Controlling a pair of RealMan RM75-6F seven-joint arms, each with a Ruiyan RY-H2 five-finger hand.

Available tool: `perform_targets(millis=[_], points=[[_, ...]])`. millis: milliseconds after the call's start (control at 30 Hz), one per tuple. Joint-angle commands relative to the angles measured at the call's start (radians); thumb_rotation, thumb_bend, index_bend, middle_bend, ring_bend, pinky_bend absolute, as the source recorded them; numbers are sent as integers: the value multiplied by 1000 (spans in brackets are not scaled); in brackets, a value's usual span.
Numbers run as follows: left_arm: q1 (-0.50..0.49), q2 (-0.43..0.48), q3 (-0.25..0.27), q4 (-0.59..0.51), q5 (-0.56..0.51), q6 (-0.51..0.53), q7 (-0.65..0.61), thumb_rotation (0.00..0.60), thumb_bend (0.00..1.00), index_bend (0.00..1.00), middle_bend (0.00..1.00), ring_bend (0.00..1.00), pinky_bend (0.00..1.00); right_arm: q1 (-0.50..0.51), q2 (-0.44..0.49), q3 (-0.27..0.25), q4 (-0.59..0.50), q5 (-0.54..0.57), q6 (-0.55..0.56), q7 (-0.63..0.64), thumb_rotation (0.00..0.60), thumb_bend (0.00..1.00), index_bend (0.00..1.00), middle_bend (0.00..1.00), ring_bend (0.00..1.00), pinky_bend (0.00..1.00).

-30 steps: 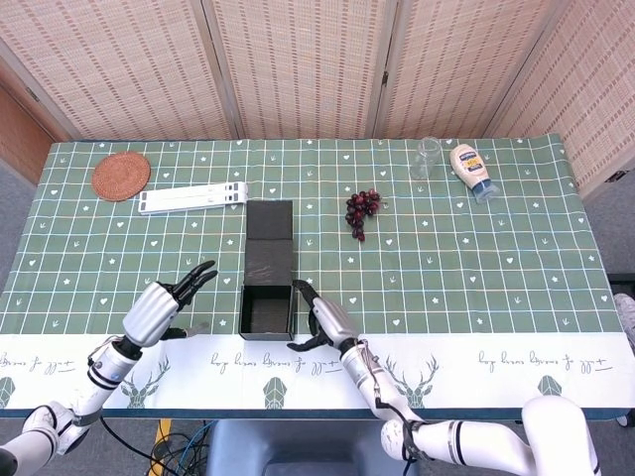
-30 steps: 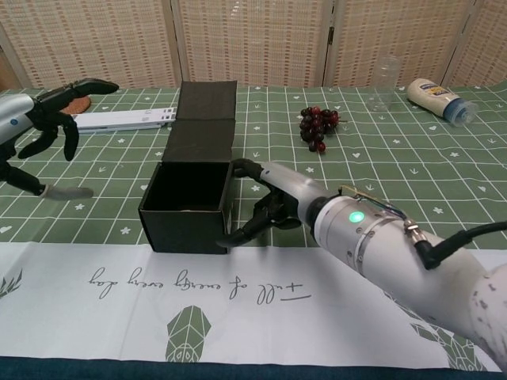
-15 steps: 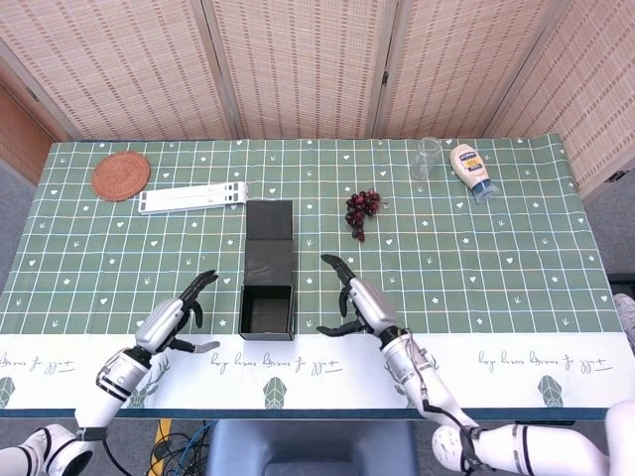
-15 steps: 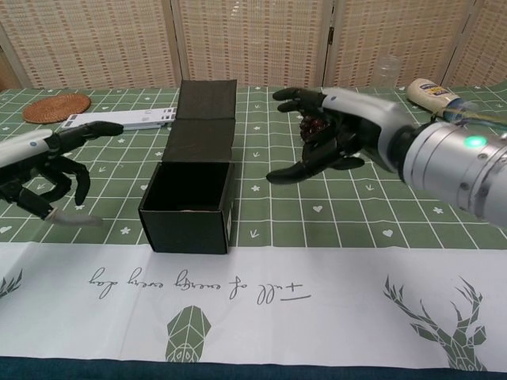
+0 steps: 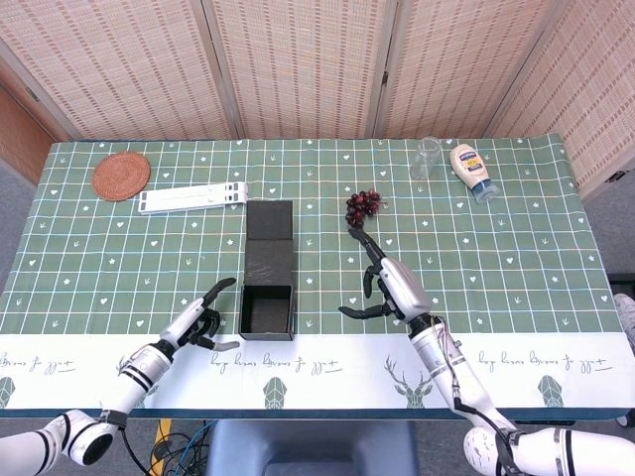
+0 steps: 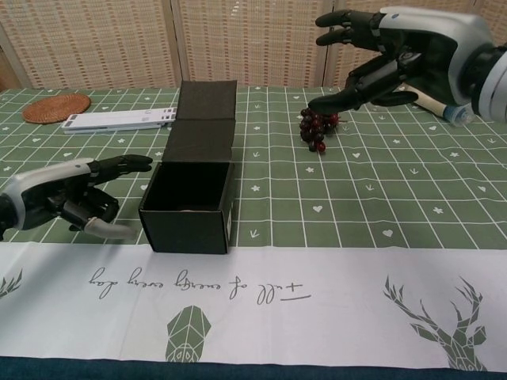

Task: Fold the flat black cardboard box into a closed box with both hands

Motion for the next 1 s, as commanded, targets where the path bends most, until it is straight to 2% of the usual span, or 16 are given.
perform_targets(millis=[33,167,300,433,500,633,700,767,867,1000], points=[[-11,-16,-14,11,-5,-32,-52,600,107,0,0,781,874,-6,8,-8,1,-6,5,14,600,131,0,40,678,1000],[-14,-38,-17,35,9,-42,-83,600,107,0,0,702,876,-12,16,-17,4,-7,11,27,600,131,0,43,678,1000],[-13,-67,-21,60,20,-39,-98,600,107,0,0,762,878,-16,17,-28,7,-10,15,36,600,131,0,44,678,1000],[1,-118,-36,104,28,3,-119,600,107,9,0,714,880,-17,17,-35,15,-8,16,44,600,130,0,46,678,1000],[9,-144,-43,127,29,25,-126,600,107,48,16,765,880,-16,17,-38,19,-5,17,45,600,130,0,47,678,1000],[23,-190,-61,165,26,62,-142,600,107,221,145,819,880,-13,8,-38,36,12,20,46,600,136,0,53,678,1000],[29,-208,-69,175,22,75,-143,600,107,309,220,742,880,-8,0,-36,49,25,21,43,600,144,0,67,678,1000],[38,-232,-85,188,14,102,-134,600,107,379,300,734,880,0,-10,-32,68,45,18,37,600,147,0,74,678,1000],[44,-229,-89,180,22,121,-133,600,107,410,337,732,880,18,-29,-19,112,97,6,28,600,148,0,74,678,1000],[52,-177,-81,123,46,140,-151,600,107,410,347,725,880,46,-57,-3,172,173,-24,26,600,152,0,74,678,1000]])
